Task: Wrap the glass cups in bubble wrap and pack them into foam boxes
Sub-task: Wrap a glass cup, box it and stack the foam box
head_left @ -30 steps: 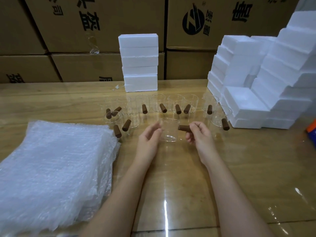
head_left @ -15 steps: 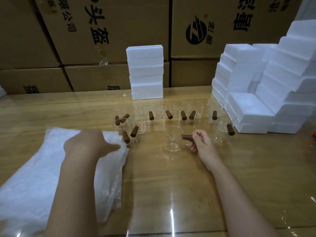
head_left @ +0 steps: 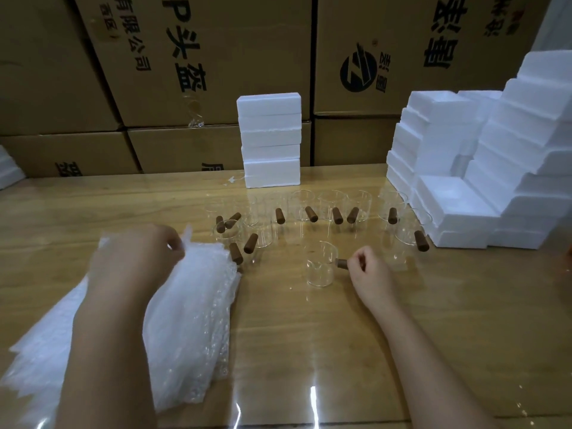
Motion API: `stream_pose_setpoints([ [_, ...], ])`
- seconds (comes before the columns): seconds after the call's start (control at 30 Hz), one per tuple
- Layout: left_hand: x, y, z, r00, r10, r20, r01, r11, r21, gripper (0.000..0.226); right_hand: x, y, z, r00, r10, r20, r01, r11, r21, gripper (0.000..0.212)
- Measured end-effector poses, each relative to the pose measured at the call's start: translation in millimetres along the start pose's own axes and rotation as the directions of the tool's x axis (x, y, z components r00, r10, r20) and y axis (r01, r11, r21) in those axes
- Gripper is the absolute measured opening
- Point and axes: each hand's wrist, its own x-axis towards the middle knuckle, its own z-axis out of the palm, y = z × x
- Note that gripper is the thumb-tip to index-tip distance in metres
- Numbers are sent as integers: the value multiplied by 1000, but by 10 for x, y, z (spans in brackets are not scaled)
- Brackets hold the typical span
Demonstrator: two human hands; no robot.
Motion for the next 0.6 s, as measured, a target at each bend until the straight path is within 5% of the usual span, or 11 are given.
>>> stream_pose_setpoints([
  [0.13, -41, 130, -215, 896, 140, -422, -182, 981, -60, 10, -11, -161, -62, 988, -31, -148, 33, 999, 15, 12],
  [0.2, -79, 307, -302, 807, 282, -519, -409, 901, -146, 8, -21, -396, -165, 985, 18, -173, 27, 966, 257, 13],
  [0.3, -164, 644, -339, 742, 488, -459, -634, 733, -246, 8, -8, -836, -390, 971, 50, 233, -194, 733, 652, 28],
  [0.4, -215, 932, -201, 640, 662, -390, -764, 599, -238, 10, 51, -1140, -641, 842, -126, 525, -342, 628, 699, 65],
  [0.5, -234, 1112, -26, 560, 767, -314, -828, 500, -256, 14, 136, -1290, -830, 823, -172, 541, -301, 676, 673, 78],
  [0.6, -201, 1211, 119, 512, 826, -238, -854, 459, -246, 13, 214, -1266, -911, 869, -121, 481, -197, 805, 560, 59],
])
